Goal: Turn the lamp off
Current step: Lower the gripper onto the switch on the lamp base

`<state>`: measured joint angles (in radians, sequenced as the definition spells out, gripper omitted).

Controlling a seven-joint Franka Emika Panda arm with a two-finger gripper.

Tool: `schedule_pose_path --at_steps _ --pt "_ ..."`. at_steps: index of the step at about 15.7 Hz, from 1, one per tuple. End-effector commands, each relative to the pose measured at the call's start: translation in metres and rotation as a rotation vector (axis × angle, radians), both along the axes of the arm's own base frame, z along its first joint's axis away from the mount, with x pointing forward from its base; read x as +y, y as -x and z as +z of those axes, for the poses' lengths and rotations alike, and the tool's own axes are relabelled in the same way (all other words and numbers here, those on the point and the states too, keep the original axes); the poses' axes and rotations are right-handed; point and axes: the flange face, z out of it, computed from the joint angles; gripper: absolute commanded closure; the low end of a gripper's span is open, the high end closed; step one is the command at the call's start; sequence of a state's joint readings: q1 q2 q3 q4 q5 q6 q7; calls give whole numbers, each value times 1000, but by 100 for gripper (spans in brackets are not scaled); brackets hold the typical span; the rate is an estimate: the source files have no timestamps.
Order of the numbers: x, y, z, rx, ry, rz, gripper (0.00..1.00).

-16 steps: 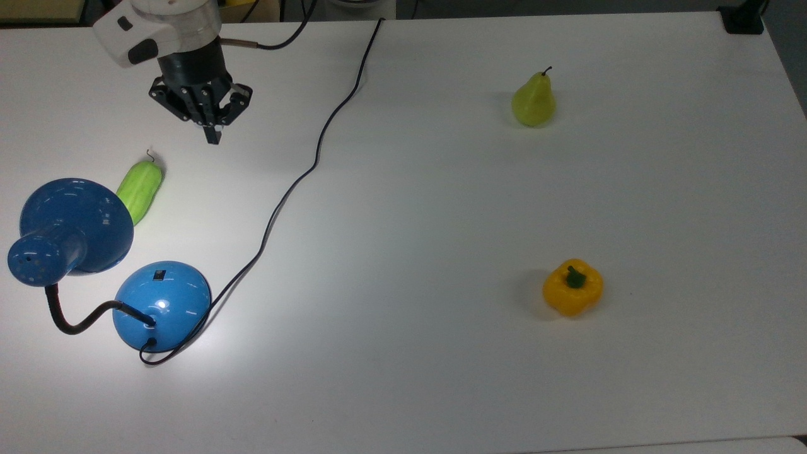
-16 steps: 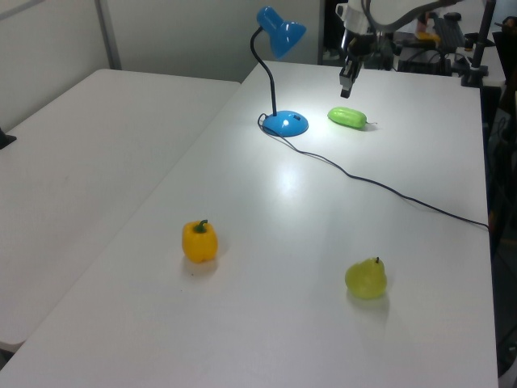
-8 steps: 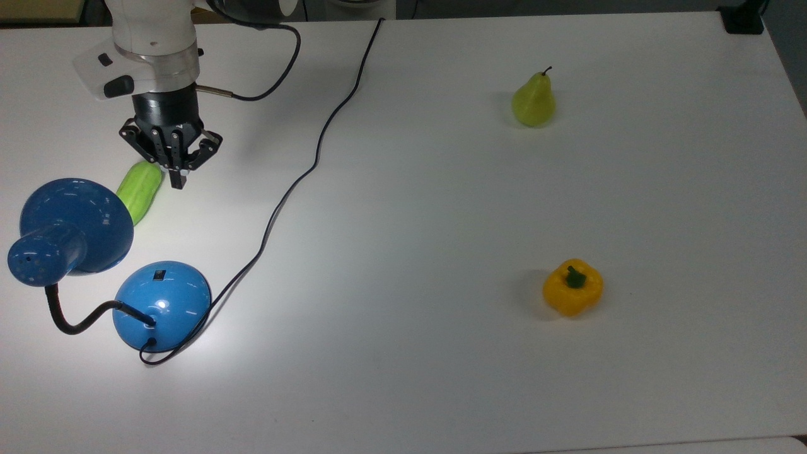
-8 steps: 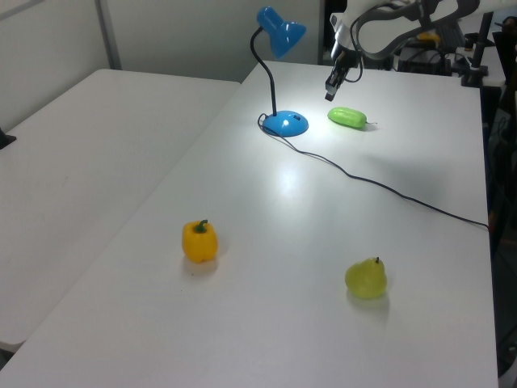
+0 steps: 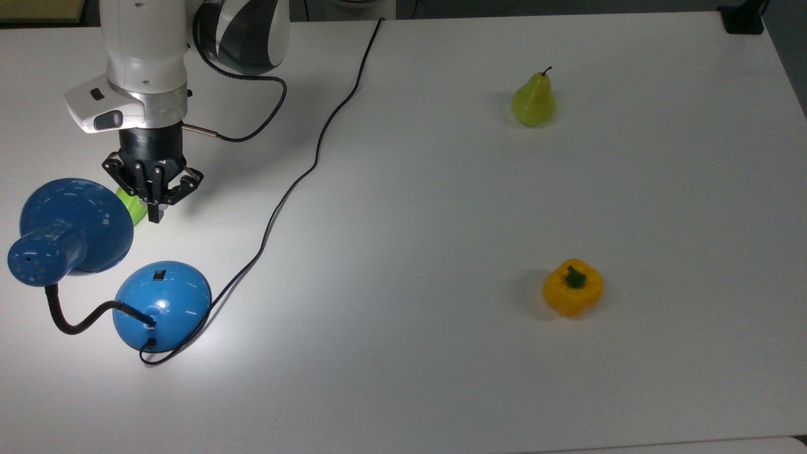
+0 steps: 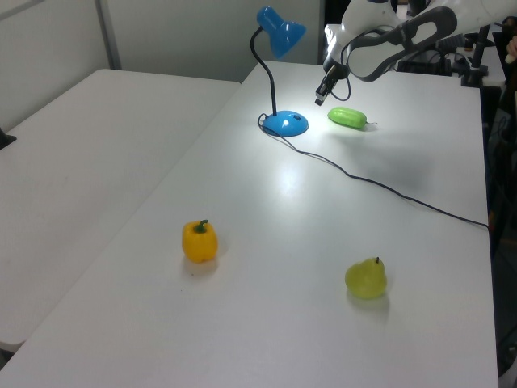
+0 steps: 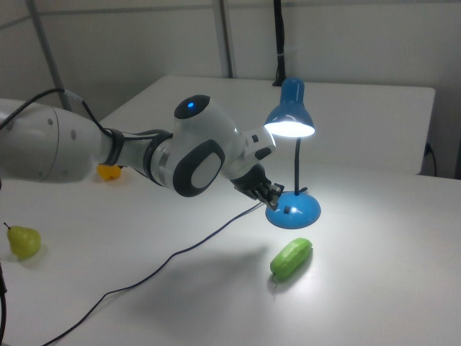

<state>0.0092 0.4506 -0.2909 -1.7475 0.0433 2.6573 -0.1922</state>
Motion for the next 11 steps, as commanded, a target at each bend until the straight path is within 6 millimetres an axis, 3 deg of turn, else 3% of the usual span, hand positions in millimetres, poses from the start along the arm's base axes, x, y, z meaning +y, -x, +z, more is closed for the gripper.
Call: schedule_pose_path --at_steps 1,6,11 --pt "-14 -21 -14 -58 28 -12 100" --pt "-18 -35 -34 -93 27 -17 100" --pt "-4 -49 -49 -121 15 -1 100"
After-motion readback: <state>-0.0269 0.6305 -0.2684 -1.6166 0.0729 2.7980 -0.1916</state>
